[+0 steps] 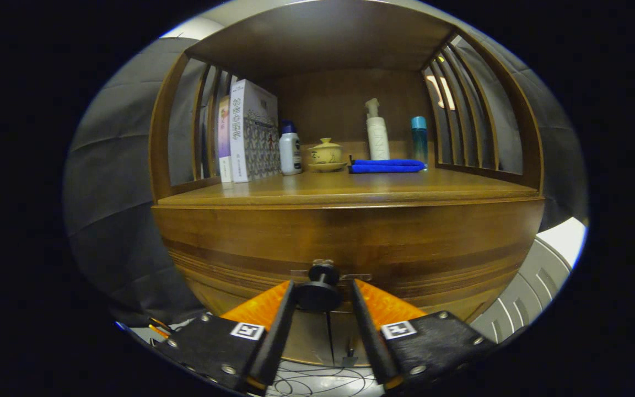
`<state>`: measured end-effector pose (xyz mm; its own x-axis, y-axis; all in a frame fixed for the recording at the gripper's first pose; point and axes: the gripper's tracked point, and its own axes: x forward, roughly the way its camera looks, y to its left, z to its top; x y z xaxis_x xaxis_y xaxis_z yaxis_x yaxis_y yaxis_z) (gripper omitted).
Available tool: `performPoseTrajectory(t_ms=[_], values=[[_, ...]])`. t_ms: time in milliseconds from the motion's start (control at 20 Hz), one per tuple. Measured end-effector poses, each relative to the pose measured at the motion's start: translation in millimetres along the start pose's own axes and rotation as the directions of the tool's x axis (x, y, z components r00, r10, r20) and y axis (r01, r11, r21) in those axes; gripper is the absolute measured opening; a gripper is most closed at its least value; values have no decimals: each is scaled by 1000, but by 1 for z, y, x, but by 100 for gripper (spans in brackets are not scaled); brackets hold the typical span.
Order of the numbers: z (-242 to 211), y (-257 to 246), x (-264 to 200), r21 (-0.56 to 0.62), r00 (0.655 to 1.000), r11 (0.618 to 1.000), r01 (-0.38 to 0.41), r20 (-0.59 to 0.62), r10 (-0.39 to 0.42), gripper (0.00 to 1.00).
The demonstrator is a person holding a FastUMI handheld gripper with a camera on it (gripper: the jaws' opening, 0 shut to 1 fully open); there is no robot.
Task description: Pull open the drawer, take out the items inside it, and place them on the countertop above the cabinet.
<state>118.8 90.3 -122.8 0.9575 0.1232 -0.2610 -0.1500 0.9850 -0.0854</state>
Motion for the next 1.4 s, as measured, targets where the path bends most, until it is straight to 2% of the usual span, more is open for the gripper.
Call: performPoseTrajectory(t_ms=[50, 200, 1400], values=[[-1, -1, 1, -3, 1000, 1000, 4, 0, -4, 47], [0, -1, -2, -9, 1000, 1000, 8, -1, -8, 39], [-27, 15, -95, -32, 1000, 999, -24, 14, 25, 39]])
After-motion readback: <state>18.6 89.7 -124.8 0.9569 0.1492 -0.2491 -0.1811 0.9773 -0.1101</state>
